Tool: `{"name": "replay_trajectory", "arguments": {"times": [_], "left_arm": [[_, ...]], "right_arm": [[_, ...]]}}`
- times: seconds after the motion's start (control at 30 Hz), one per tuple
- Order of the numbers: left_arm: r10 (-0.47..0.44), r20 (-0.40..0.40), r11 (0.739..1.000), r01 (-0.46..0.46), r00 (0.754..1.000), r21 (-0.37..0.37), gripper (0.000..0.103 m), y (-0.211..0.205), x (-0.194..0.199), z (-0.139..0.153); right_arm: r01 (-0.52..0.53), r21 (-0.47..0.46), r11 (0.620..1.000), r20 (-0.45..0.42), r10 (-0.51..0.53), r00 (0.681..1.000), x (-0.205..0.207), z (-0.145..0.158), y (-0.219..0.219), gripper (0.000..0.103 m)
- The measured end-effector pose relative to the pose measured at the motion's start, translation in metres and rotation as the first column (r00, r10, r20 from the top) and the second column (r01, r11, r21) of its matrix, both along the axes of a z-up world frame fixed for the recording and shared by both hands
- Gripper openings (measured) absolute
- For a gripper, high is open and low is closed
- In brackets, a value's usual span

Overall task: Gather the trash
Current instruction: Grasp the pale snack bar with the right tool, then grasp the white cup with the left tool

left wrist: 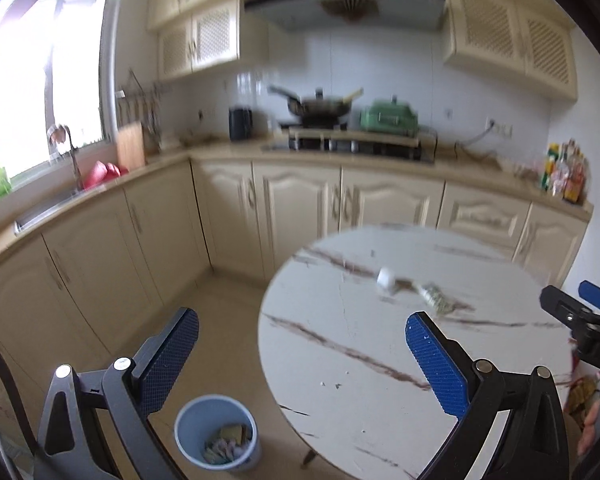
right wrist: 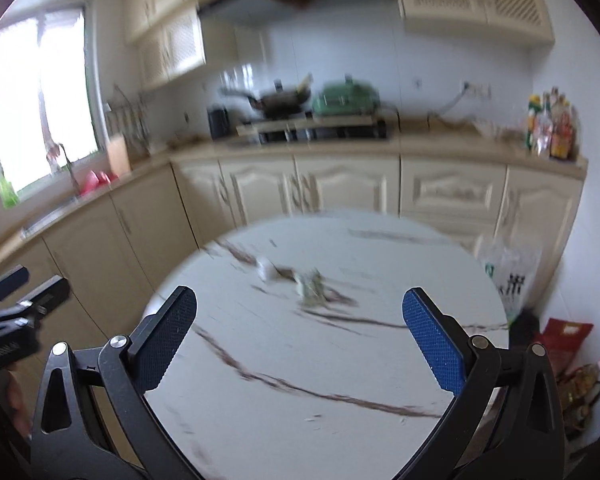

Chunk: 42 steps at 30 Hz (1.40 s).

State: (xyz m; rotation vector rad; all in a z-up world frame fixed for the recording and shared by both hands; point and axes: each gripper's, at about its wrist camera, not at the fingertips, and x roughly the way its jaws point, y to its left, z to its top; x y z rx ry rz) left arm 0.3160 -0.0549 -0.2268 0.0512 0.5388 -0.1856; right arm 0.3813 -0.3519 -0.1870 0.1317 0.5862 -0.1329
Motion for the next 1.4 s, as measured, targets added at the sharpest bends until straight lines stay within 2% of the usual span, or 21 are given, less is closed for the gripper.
{"name": "replay_trajectory", "arguments": {"times": [0.13,0.27,0.4,0.5,0.63,0.73,0.8,0.83,0.97,1.13,1.2,1.27,1.33,1.37,1.4], "left_arm": [[-0.006,-0.074,1.000,0.008,0.997,0.023,0.102,-0.019,0.053,-0.001],[-0.042,-0.159,0.999,0.047,0.986,0.026,0.102,-0.034,0.106,-0.005],[-0.055,-0.211,0.997,0.066,0.976,0.047,0.102,-0.044,0.151,-0.008],[-0.065,-0.239,0.996,0.078,0.969,0.044,0.102,-0.050,0.184,-0.010],[-0.089,-0.271,0.995,0.099,0.959,0.023,0.102,-0.060,0.213,-0.013],[-0.121,-0.303,0.992,0.125,0.945,-0.007,0.102,-0.069,0.231,-0.018],[-0.148,-0.324,0.989,0.145,0.935,-0.034,0.102,-0.078,0.252,-0.022],[-0.159,-0.338,0.987,0.153,0.928,-0.046,0.102,-0.081,0.261,-0.026],[-0.190,-0.424,0.982,0.162,0.885,-0.101,0.102,-0.101,0.301,-0.036],[-0.151,-0.483,0.988,0.126,0.863,-0.084,0.101,-0.129,0.346,-0.043],[-0.138,-0.481,0.990,0.116,0.866,-0.075,0.101,-0.141,0.359,-0.043],[-0.090,-0.469,0.996,0.088,0.879,-0.026,0.100,-0.153,0.369,-0.045],[-0.084,-0.470,0.996,0.088,0.879,-0.015,0.100,-0.163,0.379,-0.049],[-0.084,-0.468,0.996,0.090,0.880,-0.009,0.099,-0.167,0.385,-0.050],[-0.074,-0.467,0.996,0.084,0.881,0.001,0.094,-0.170,0.389,-0.052]], "right_arm": [[-0.017,-0.006,1.000,-0.152,0.016,0.988,0.055,-0.043,-0.022,0.103],[-0.060,-0.019,0.998,-0.289,0.052,0.956,0.116,-0.086,-0.030,0.103],[-0.115,0.027,0.993,-0.377,0.117,0.919,0.161,-0.121,-0.032,0.103],[-0.130,0.000,0.992,-0.418,0.118,0.901,0.186,-0.136,-0.033,0.102],[-0.156,0.036,0.987,-0.444,0.156,0.882,0.205,-0.146,-0.038,0.077],[-0.182,-0.020,0.983,-0.458,0.153,0.876,0.210,-0.147,-0.036,0.062],[-0.217,-0.020,0.976,-0.454,0.185,0.872,0.210,-0.145,-0.035,0.041],[-0.237,-0.024,0.971,-0.453,0.201,0.869,0.213,-0.144,-0.034,0.025],[-0.291,-0.028,0.956,-0.460,0.246,0.853,0.214,-0.142,-0.039,0.016],[-0.278,-0.001,0.961,-0.441,0.249,0.862,0.209,-0.139,-0.056,0.013],[-0.260,0.019,0.965,-0.432,0.243,0.869,0.206,-0.138,-0.066,0.013],[-0.254,0.037,0.967,-0.424,0.245,0.872,0.205,-0.139,-0.074,0.013],[-0.253,0.054,0.966,-0.424,0.251,0.870,0.205,-0.141,-0.079,0.013],[-0.253,0.056,0.966,-0.421,0.252,0.871,0.204,-0.141,-0.081,0.013],[-0.255,0.060,0.965,-0.422,0.256,0.870,0.204,-0.142,-0.082,0.013]]}}
